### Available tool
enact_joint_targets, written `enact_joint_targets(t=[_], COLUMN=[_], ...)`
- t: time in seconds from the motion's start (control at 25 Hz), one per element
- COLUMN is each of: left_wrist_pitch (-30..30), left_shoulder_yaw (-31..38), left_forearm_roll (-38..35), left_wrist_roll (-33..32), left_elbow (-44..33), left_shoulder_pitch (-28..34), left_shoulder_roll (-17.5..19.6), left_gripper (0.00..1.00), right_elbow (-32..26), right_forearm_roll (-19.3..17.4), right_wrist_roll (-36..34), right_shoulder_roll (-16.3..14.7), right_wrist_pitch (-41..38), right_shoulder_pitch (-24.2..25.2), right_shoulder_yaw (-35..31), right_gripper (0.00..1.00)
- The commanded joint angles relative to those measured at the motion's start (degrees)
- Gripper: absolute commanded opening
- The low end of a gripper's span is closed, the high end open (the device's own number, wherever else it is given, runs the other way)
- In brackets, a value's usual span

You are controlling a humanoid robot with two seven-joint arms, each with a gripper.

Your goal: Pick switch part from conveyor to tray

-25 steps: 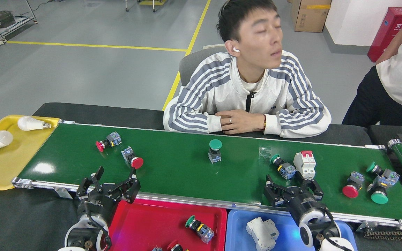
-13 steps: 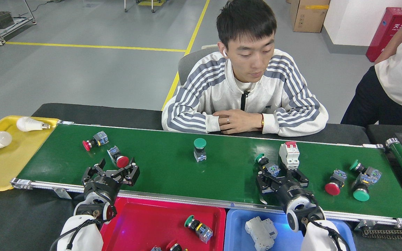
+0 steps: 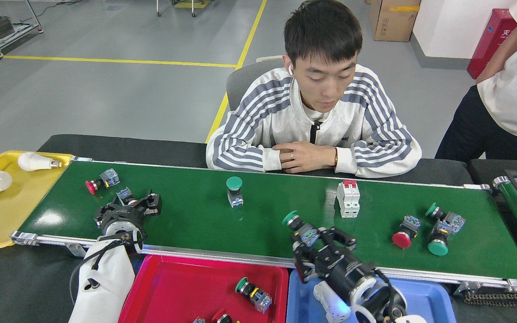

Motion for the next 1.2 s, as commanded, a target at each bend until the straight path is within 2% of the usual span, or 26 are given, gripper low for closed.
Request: enact_joint_targets(t=[0.0,0.04,0.16,0.24,0.28,0.4,0.52,0.56,0.6,0.64,0.68,0.76,0.96,1.04,1.16], left_wrist_pitch=[-0.21,-0.47,-2.58,-5.13,-7.15,-17.70,-31.32,-39.14,-45.82,-51.54,-51.80,-50.31,-46.61,-41.25,-23.51], left_shoulder_yaw=[0.24,0.16,-0.28,-0.37,-0.46,-1.16,-2.48,-3.01,-3.01,-2.39,-2.83,-4.50,-3.53,-0.81,2.26], left_forearm_roll=[0.53,1.58,5.27,5.71,5.71,5.54,5.36,5.36,5.36,5.19,5.45,5.10,5.10,4.48,-1.05], left_wrist_roll=[2.41,3.11,4.52,5.23,5.49,5.14,4.61,4.52,4.43,4.43,4.43,4.52,4.52,4.43,4.44], left_elbow=[-0.49,-0.49,-1.02,-3.04,-5.93,-21.85,-42.06,-49.53,-54.81,-59.73,-62.19,-61.75,-61.49,-61.49,-60.96], left_shoulder_pitch=[-1.35,-1.35,-0.74,1.02,2.86,13.41,27.56,33.80,38.90,43.38,45.93,46.55,46.11,46.02,44.53], left_shoulder_roll=[0.17,0.17,0.61,0.61,0.26,0.08,0.96,1.40,2.46,2.37,1.14,-0.80,-0.53,-0.97,-0.80], left_gripper=[0.25,0.16,0.07,0.04,0.04,0.04,0.08,0.22,0.43,0.74,1.00,1.00,1.00,1.00,1.00], right_elbow=[-0.96,-0.96,-1.23,-1.93,-2.72,-7.38,-9.40,-9.31,-9.14,-8.87,-8.43,-7.99,-7.82,-7.82,-6.94], right_forearm_roll=[-0.27,-0.27,-0.63,-2.38,-3.00,-3.35,-3.35,-3.26,-3.26,-3.26,-3.26,-3.26,-3.18,-2.91,-2.38], right_wrist_roll=[-0.05,-0.14,-0.14,-0.14,-0.23,-2.95,-12.27,-15.96,-17.80,-17.98,-18.07,-17.98,-16.31,-14.99,-13.06], right_shoulder_roll=[0.67,0.76,1.02,1.11,1.29,3.57,4.45,4.10,3.75,2.78,1.64,0.76,0.32,0.23,-2.22], right_wrist_pitch=[-4.91,-4.91,-4.65,-2.89,0.18,10.65,18.56,20.93,22.69,23.92,24.53,24.71,24.36,24.18,23.83], right_shoulder_pitch=[-0.47,-0.56,-0.38,0.32,1.90,8.50,16.23,18.08,19.04,19.92,20.10,19.92,20.10,19.66,16.85], right_shoulder_yaw=[1.09,1.18,0.48,-4.35,-9.10,-20.62,-28.00,-29.58,-30.81,-32.04,-32.31,-32.39,-32.13,-31.69,-25.99], right_gripper=[1.00,1.00,1.00,1.00,1.00,0.99,0.99,0.99,0.99,0.99,0.99,0.99,0.99,0.99,0.99])
